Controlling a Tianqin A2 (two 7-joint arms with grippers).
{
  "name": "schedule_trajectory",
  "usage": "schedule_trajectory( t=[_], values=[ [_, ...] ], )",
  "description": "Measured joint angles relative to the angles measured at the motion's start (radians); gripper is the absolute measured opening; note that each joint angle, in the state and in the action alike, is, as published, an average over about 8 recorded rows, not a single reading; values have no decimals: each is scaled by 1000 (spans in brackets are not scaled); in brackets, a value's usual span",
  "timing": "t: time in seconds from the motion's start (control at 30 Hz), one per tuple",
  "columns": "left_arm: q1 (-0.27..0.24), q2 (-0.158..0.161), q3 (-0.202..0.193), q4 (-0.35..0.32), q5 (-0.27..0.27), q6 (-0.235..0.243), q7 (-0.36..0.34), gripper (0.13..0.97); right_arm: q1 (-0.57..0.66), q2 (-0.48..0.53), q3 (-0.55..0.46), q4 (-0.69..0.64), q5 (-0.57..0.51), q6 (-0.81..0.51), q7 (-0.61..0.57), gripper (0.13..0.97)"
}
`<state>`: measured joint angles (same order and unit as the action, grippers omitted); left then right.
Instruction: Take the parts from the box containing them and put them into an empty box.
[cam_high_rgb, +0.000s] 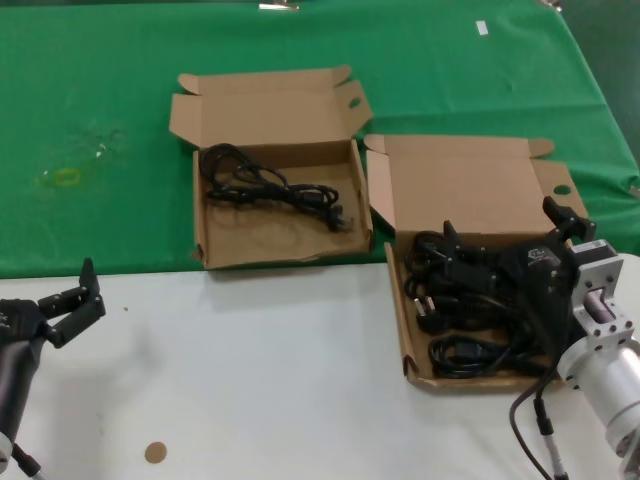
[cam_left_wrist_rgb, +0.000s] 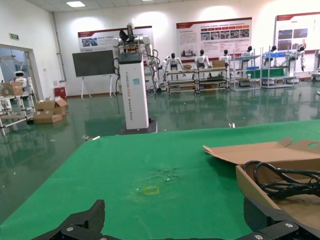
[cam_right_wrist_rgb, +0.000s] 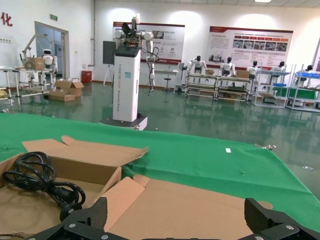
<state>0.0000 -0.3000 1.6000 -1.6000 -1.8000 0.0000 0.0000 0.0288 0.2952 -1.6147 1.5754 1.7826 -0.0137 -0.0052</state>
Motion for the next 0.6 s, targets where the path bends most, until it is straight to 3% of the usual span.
schedule_trajectory(
  t=[0.6],
  values=[
    [0, 0, 0, 0, 0, 0, 0, 966, 0, 0, 0, 0, 0, 0, 0, 966]
  ],
)
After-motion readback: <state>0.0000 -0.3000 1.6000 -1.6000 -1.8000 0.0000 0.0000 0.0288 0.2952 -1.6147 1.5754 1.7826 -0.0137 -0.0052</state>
